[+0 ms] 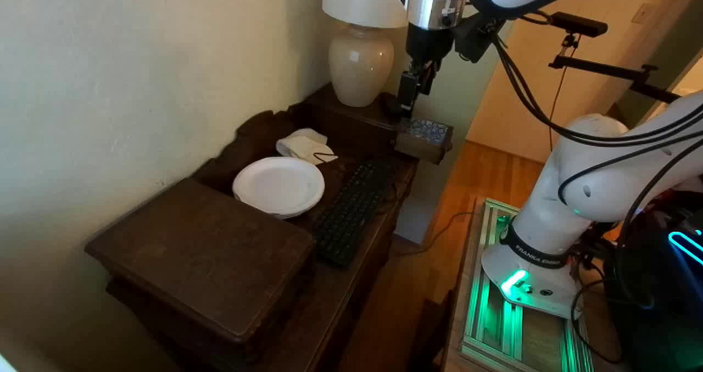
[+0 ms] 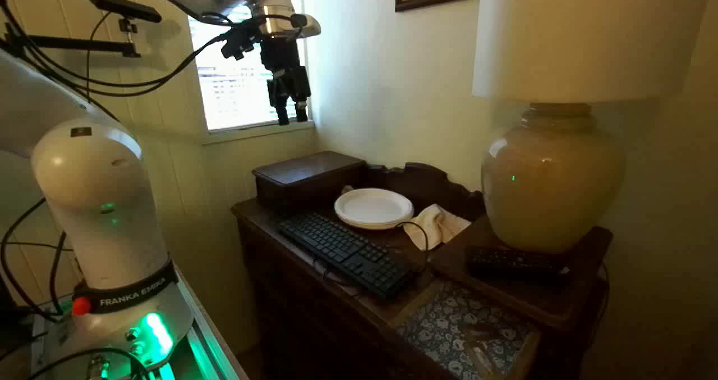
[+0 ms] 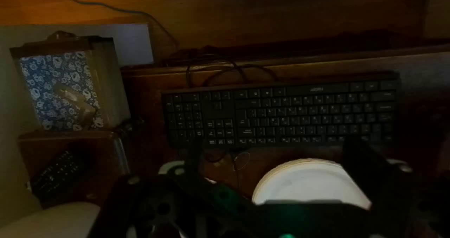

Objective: Press the backspace key on the keyboard

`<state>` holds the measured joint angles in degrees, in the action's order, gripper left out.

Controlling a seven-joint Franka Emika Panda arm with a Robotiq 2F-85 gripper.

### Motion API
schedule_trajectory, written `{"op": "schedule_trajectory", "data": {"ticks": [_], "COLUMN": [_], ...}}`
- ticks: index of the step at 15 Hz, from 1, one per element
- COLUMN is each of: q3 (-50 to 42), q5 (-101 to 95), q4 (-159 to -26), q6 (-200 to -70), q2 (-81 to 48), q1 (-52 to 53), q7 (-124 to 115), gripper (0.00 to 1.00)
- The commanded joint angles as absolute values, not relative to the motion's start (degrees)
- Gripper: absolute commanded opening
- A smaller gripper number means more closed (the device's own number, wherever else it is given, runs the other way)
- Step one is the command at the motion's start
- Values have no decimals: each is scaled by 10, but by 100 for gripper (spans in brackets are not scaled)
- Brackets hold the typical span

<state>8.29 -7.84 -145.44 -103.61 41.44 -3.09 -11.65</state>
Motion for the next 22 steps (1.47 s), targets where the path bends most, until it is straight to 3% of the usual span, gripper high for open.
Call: {"op": "schedule_trajectory", "data": {"ticks": [1, 5, 11, 12, 13, 22], "q3": [76, 76, 36, 23, 12, -53], "q5": [-83, -83, -90, -89, -84, -72], "q4": [-1453, -1453, -1476, -1484, -1490, -1499], "q6": [-1034, -1034, -1158, -1186, -1206, -1370], "q2": [413, 413, 361, 349, 337, 181], "q1": [-22, -22, -29, -31, -30, -36], "q7": [-121, -121, -89, -74, -60, 43], "gripper": [100, 100, 100, 75, 74, 9]}}
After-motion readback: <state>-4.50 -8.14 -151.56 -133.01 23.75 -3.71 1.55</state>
